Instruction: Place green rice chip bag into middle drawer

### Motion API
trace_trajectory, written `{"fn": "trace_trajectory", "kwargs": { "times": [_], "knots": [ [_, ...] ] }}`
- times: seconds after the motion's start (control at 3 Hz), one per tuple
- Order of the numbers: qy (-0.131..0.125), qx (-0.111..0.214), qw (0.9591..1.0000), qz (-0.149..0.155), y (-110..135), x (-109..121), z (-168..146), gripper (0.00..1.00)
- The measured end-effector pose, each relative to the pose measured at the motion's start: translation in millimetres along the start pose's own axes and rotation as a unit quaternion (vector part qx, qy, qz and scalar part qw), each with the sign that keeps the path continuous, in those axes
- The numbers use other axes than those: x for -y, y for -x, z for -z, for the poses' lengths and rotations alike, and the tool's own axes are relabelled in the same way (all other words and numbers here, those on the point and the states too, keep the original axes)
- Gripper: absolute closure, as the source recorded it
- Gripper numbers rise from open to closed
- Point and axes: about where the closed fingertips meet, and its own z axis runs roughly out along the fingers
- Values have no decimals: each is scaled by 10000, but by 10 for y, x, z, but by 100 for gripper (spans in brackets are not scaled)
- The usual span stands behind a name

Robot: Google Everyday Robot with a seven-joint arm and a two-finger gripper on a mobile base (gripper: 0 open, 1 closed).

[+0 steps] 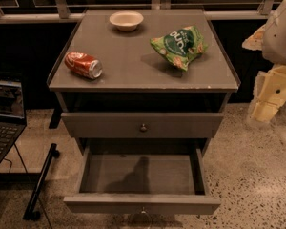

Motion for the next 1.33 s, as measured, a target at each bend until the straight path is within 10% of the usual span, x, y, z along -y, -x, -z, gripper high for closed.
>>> {"fn": "trace_trajectory", "kwargs": {
  "times": [0.67, 1.33],
  "knots": [
    [-20, 24, 9999, 124, 0, 83, 19, 0],
    [280, 563, 9977, 259, -267, 822, -170, 0]
  ]
}}
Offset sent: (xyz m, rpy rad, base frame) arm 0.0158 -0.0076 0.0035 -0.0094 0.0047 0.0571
